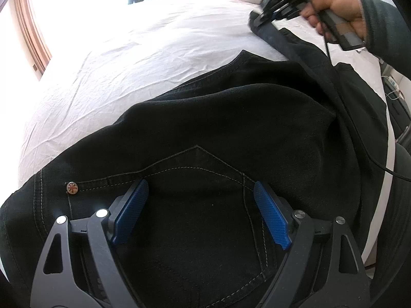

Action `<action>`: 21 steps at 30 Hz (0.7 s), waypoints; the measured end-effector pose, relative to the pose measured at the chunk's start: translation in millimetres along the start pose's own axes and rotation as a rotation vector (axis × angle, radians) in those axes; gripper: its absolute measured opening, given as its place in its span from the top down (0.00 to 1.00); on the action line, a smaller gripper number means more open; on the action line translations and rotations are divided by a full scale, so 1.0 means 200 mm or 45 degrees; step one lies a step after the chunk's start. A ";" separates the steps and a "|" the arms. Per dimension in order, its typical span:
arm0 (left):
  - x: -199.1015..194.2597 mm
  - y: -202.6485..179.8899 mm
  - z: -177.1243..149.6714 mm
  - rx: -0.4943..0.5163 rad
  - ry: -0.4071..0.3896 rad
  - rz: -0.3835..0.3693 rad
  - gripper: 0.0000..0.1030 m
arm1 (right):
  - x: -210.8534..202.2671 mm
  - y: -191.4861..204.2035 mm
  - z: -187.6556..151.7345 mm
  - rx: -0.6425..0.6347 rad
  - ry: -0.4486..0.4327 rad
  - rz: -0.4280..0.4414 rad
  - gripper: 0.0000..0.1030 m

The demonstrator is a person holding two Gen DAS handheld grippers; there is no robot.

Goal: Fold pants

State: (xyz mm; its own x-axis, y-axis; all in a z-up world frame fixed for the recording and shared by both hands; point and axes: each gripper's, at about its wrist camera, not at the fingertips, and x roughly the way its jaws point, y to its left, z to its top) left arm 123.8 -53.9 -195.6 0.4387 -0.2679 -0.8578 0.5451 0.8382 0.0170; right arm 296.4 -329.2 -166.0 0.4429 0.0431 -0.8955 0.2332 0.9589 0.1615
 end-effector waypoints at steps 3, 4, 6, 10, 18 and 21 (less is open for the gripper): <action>0.00 -0.01 0.01 0.001 0.001 0.007 0.18 | -0.16 -0.09 -0.05 0.054 -0.094 0.042 0.96; 0.00 -0.01 0.01 0.000 0.002 0.011 0.18 | -0.22 -0.12 -0.07 0.072 -0.126 0.050 0.96; 0.01 -0.01 0.02 -0.004 0.003 0.014 0.17 | -0.35 -0.21 -0.12 0.115 -0.193 0.061 0.96; 0.01 -0.02 0.04 -0.022 0.024 0.031 0.17 | -0.59 -0.42 -0.30 0.223 -0.311 0.077 0.96; 0.01 -0.03 0.10 -0.062 0.086 0.059 0.16 | -0.94 -0.85 -0.76 0.469 -0.465 0.090 0.97; -0.01 -0.04 0.16 -0.088 0.112 0.051 0.16 | -0.95 -0.97 -0.96 0.556 -0.456 0.073 0.97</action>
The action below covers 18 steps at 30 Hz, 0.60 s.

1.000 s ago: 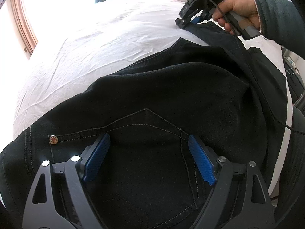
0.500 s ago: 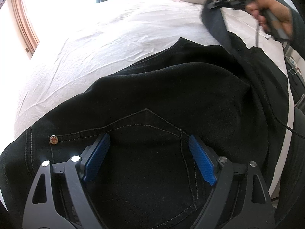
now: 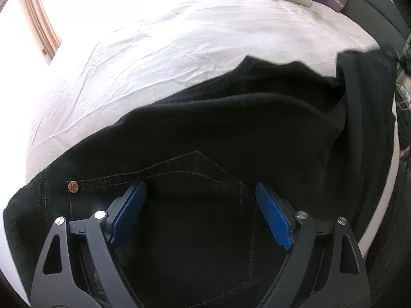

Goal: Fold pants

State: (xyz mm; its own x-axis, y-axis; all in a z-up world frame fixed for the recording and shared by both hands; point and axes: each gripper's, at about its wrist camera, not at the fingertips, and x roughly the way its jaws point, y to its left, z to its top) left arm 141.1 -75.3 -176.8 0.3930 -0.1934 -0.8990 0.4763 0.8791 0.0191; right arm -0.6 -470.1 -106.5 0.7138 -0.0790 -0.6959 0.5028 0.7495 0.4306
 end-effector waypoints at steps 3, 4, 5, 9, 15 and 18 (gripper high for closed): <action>-0.08 -0.03 0.07 0.014 -0.043 -0.029 0.16 | -0.01 -0.18 -0.11 0.097 0.032 -0.023 0.97; -0.11 -0.04 0.11 0.030 -0.064 -0.033 0.16 | 0.00 -0.23 -0.15 0.125 0.048 -0.030 0.97; -0.13 -0.06 0.16 0.052 -0.084 -0.047 0.16 | 0.01 -0.27 -0.17 0.141 0.060 -0.034 0.97; -0.12 -0.11 0.35 0.158 -0.054 -0.089 0.16 | 0.04 -0.35 -0.23 0.182 0.091 -0.020 0.96; 0.08 -0.12 0.59 0.339 0.087 -0.154 0.16 | 0.07 -0.33 -0.22 0.128 0.093 0.019 0.96; 0.16 -0.12 0.64 0.405 0.150 -0.203 0.16 | 0.09 -0.35 -0.24 0.124 0.106 0.032 0.96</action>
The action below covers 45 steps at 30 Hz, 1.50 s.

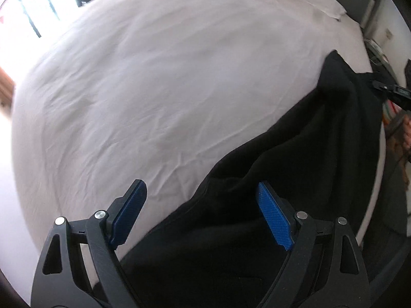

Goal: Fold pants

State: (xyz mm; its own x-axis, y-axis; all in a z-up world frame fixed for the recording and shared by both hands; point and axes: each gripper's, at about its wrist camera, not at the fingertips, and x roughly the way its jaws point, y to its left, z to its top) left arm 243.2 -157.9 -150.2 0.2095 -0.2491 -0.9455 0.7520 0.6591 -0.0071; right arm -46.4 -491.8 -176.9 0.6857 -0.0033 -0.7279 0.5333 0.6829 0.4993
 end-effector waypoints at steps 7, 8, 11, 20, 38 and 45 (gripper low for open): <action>0.13 -0.05 0.02 0.137 0.138 -0.107 0.80 | 0.02 -0.06 -0.04 0.036 0.024 0.004 0.96; 0.14 -0.04 0.03 0.121 0.141 -0.081 0.85 | 0.02 -0.07 -0.05 0.042 0.024 0.003 0.96; 0.15 0.01 0.06 0.068 0.111 -0.087 0.89 | 0.01 -0.08 -0.07 0.048 0.024 -0.011 0.96; 0.16 0.14 0.10 -0.140 0.053 -0.074 0.89 | -0.01 -0.13 -0.11 0.057 0.009 -0.101 0.96; 0.15 0.04 0.05 -0.243 0.045 -0.004 0.86 | -0.04 -0.32 -0.17 0.216 -0.087 -0.153 0.97; 0.12 -0.03 0.10 -0.242 0.016 0.041 0.86 | -0.09 -0.32 -0.13 0.230 -0.137 -0.145 0.97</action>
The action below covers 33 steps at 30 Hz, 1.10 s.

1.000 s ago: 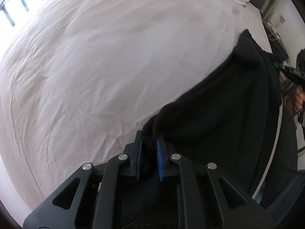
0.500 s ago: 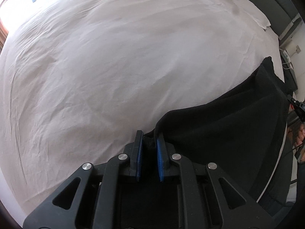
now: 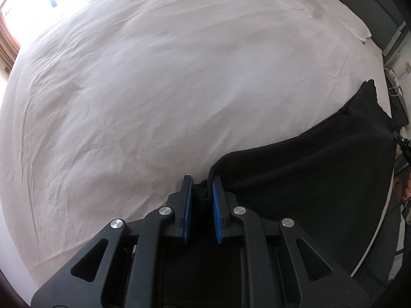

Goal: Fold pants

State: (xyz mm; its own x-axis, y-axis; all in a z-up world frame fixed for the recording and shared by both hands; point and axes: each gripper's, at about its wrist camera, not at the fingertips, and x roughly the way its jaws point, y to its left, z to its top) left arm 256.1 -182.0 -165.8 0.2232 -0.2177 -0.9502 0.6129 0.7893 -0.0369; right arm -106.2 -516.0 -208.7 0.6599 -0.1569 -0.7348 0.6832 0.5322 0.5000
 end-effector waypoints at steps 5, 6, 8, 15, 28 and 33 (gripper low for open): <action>-0.01 0.00 -0.03 -0.035 -0.026 -0.029 0.85 | 0.06 -0.07 -0.03 0.058 0.063 -0.012 0.97; -0.01 0.00 -0.03 -0.039 -0.028 -0.033 0.85 | 0.09 -0.08 -0.03 0.068 0.109 0.003 0.97; -0.02 -0.01 -0.04 -0.038 -0.031 -0.039 0.85 | 0.09 -0.07 -0.01 0.023 0.148 -0.001 0.98; 0.01 0.06 -0.06 -0.045 -0.040 -0.057 0.85 | -0.09 -0.07 0.10 0.045 0.075 -0.289 0.49; 0.01 0.11 -0.07 -0.054 -0.052 -0.113 0.84 | 0.50 1.09 -0.07 -0.567 0.599 0.467 0.53; 0.02 0.14 -0.08 -0.052 -0.060 -0.152 0.84 | 0.74 0.98 -0.07 -0.494 0.586 0.301 1.00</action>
State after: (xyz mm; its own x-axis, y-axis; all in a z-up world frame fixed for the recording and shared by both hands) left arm 261.8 -151.2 -174.8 0.1867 -0.3376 -0.9226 0.6060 0.7788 -0.1623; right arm 121.1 -423.8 -226.5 0.5181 0.3286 -0.7897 0.3164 0.7841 0.5339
